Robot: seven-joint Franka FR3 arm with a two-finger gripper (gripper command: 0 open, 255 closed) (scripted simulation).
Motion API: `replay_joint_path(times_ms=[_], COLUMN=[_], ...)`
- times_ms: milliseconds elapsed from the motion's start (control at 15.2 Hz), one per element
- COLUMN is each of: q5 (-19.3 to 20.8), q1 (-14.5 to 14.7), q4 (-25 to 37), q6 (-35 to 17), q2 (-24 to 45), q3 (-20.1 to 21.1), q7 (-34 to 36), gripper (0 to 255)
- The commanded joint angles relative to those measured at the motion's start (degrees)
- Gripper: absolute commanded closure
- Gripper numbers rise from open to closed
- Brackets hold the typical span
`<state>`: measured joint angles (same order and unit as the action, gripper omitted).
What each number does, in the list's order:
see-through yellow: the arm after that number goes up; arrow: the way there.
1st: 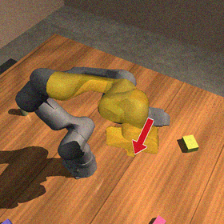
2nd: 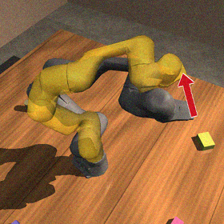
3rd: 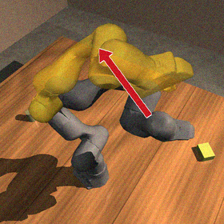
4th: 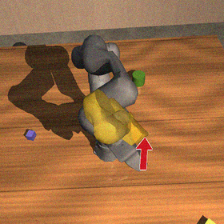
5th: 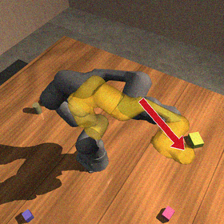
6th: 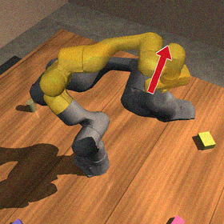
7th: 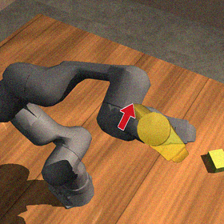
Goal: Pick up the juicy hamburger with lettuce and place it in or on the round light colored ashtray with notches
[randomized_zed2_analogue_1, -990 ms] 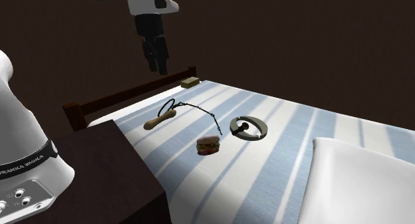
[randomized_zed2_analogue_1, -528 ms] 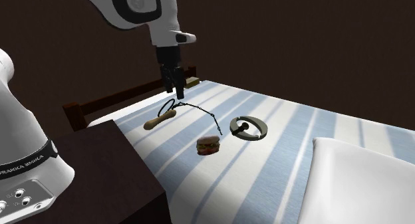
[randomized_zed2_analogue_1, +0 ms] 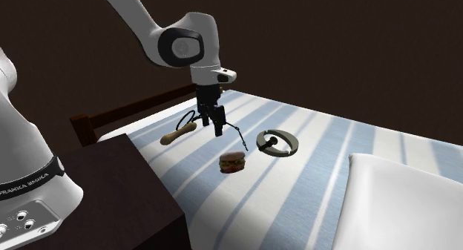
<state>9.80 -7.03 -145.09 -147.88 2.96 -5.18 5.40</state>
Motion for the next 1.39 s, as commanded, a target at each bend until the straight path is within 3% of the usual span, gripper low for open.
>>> replay_joint_path(times_ms=[0, 396, 924, 1320], q5=[-0.67, -3.4, -3.4, -3.4], q1=[-0.17, -2.18, -2.6, -2.6], q4=[1.99, 9.71, 11.77, 11.77], q6=[-3.51, -10.44, -15.25, -15.25], q2=[5.49, 20.21, 27.06, 27.06], q3=[-0.02, 0.66, 0.69, 0.69], q7=[-0.16, -2.36, -2.31, -2.31], gripper=[0, 0, 0, 0])
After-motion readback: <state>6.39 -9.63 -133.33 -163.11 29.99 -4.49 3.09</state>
